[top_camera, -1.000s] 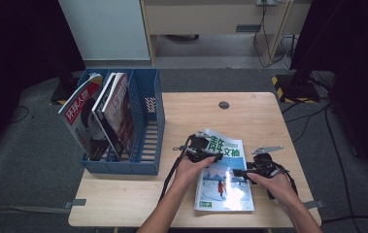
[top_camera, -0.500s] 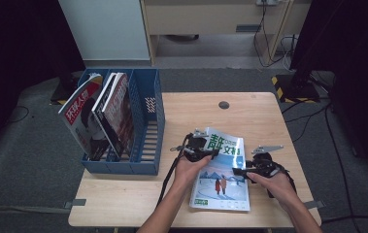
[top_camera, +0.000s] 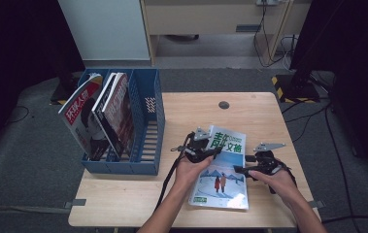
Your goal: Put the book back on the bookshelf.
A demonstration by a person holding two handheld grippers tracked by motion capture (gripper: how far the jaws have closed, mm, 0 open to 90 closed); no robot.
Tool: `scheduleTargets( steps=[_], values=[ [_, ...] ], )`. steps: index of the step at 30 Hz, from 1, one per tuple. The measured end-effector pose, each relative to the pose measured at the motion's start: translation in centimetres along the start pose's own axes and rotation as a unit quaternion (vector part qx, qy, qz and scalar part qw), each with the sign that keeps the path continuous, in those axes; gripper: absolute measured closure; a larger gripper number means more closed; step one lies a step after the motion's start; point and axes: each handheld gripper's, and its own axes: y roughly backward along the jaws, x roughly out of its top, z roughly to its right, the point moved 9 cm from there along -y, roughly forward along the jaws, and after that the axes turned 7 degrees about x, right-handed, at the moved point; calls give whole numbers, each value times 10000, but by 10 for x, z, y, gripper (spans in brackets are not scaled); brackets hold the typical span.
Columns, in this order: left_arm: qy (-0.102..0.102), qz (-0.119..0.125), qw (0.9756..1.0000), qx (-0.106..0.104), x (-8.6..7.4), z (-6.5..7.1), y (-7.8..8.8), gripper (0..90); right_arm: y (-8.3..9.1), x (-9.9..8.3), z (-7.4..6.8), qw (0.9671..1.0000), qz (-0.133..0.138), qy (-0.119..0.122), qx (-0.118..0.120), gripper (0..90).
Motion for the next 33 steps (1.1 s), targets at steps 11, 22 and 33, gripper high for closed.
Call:
scheduleTargets(
  steps=[11,22,33],
  values=[
    [-277,378,9988,-126,15,10,9,712,-4,2,2,9991,-157,297,269,190],
    [-498,607,9966,-260,24,19,14,716,-8,7,-4,9959,-489,394,649,215],
    [-631,825,9943,-238,33,18,20,720,8,20,1,9958,-449,666,442,412]
  ],
)
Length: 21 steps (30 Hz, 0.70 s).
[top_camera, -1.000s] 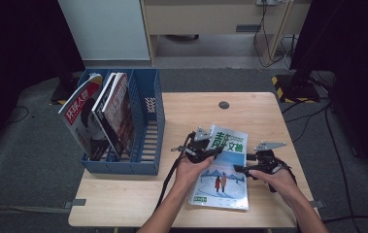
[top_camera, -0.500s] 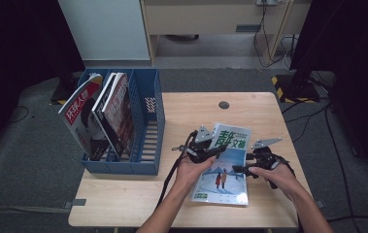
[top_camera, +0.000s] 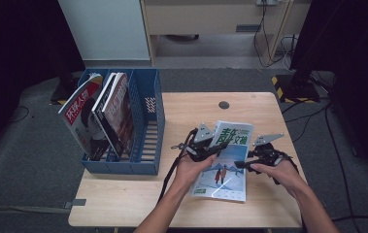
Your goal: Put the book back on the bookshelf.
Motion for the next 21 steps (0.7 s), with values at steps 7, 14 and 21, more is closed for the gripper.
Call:
scheduleTargets(
  steps=[7,14,21],
  values=[
    [-38,180,9998,3,6,-3,4,722,11,8,1,9997,-35,137,-209,523],
    [-94,318,9994,13,12,-5,7,725,20,17,1,9992,95,216,-338,611],
    [-50,506,9987,15,20,-9,10,735,31,28,-1,9980,229,298,-500,659]
  ],
)
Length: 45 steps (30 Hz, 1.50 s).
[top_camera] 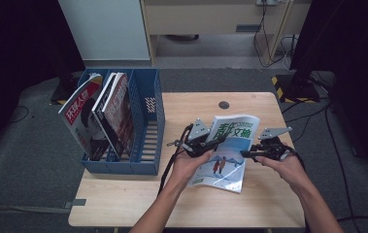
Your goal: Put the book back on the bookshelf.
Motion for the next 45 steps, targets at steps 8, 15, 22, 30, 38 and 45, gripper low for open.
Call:
scheduleTargets(
  steps=[8,15,22,30,38,45],
  values=[
    [12,158,9999,64,6,-6,2,736,10,12,1,9996,102,146,-226,679],
    [-82,355,9992,174,10,-8,3,736,17,22,2,9987,168,268,-394,692],
    [-269,406,9986,199,9,-11,5,735,20,30,2,9965,159,479,-663,699],
    [-232,488,9983,238,5,-18,10,735,18,36,-1,9955,188,575,-734,703],
    [-175,631,9978,130,0,-18,21,733,18,38,-9,9931,193,831,-799,702],
    [-120,643,9978,47,-4,-18,29,723,21,38,-19,9919,210,966,-796,704]
  ],
)
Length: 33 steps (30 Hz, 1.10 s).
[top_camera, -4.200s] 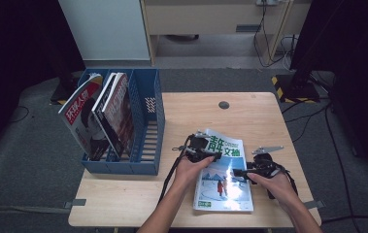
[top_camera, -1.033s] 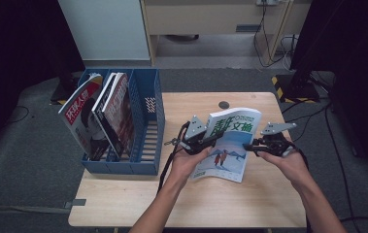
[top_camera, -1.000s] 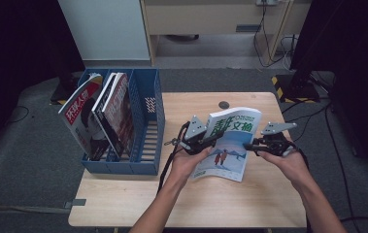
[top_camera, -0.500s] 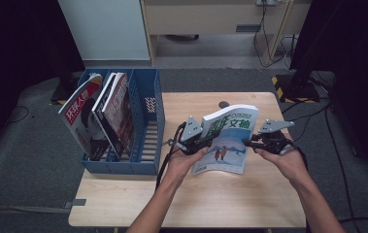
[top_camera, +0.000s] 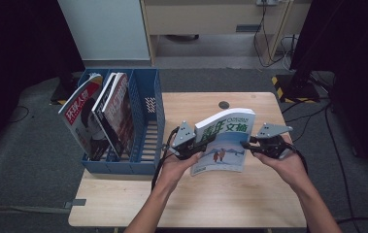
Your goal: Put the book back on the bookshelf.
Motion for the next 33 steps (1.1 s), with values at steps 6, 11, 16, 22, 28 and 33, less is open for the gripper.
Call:
scheduleTargets(
  steps=[6,11,16,22,28,33],
  values=[
    [168,40,9998,-81,1,0,0,698,1,1,-3,10000,16,56,-1,707],
    [322,131,9993,-146,2,0,-1,690,2,0,-4,10000,49,53,21,708],
    [390,185,9988,-224,4,1,-2,681,3,0,-5,9999,33,87,39,709],
    [432,220,9985,-247,7,5,-5,672,4,1,-7,9999,69,100,59,711],
    [340,240,9990,-165,7,7,-4,706,4,-1,-7,9998,169,3,89,707],
    [291,356,9987,-209,6,10,-2,704,2,-3,-5,9988,426,-198,150,682]
  ],
)
